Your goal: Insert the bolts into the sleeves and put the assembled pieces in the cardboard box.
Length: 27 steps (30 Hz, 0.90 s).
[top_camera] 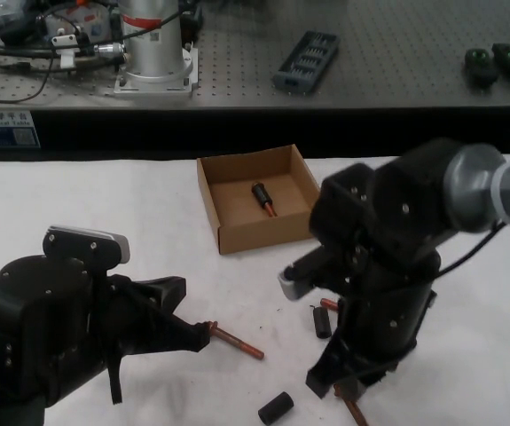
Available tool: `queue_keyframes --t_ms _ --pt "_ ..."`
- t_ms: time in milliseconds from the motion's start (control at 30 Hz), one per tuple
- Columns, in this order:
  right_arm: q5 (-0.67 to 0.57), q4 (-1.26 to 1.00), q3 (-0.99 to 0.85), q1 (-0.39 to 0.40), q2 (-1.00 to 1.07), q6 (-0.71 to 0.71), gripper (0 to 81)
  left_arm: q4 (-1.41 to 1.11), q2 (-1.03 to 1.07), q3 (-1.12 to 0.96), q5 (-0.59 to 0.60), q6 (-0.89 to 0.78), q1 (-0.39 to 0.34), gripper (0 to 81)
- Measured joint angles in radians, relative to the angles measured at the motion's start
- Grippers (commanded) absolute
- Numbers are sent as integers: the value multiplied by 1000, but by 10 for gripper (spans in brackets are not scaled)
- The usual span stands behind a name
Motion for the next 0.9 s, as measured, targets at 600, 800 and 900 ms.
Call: queue_keyframes --t_ms 600,800,900 --pt "-36 -139 106 21 -12 68 259 0 0 0 7 0 0 7" --pt "-36 -138 106 21 -12 69 259 0 0 0 7 0 0 7" --pt "-36 -122 106 21 -23 69 259 0 0 0 12 0 0 7"
